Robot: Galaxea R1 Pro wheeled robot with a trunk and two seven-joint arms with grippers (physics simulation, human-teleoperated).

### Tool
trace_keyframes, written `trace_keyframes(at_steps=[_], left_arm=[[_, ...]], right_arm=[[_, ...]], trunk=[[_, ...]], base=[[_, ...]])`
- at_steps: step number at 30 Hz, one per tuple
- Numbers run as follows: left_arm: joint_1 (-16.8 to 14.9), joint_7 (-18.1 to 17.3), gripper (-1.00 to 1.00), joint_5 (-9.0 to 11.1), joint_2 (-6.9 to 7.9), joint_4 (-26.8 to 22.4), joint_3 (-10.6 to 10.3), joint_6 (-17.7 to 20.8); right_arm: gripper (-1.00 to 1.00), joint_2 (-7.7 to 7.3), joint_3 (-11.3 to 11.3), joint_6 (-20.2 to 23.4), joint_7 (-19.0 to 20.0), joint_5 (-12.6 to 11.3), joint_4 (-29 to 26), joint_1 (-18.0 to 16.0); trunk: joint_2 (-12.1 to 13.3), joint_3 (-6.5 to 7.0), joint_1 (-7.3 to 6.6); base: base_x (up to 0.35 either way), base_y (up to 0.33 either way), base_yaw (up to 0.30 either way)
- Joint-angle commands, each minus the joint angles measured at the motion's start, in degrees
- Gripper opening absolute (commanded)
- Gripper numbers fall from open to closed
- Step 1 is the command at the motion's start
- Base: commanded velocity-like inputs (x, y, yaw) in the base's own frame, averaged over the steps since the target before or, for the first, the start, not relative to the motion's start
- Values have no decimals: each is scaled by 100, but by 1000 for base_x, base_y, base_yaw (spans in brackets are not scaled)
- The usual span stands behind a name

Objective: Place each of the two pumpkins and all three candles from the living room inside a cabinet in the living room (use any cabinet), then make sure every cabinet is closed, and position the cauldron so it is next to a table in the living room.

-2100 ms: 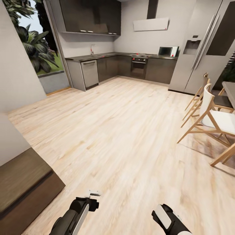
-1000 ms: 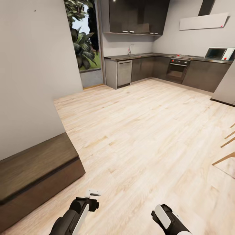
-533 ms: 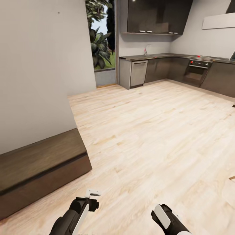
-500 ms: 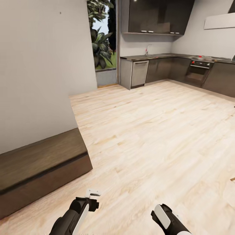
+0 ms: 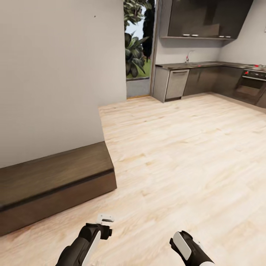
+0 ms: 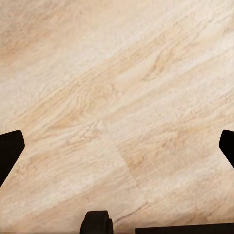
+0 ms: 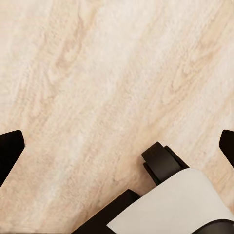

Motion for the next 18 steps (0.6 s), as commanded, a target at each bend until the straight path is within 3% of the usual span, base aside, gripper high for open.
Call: trace_keyframes(at_steps=[1,18], left_arm=[[0,0,100,-1,-3,-1,0,-1],[0,8,100,17,-17,0,16,14]], right_arm=[[100,-1,1,0,0,0,0,0],[100,7,2,0,0,-6,0,0]], trunk=[[0,0,0],[0,0,0]], base=[[0,0,293],[0,-53,293]])
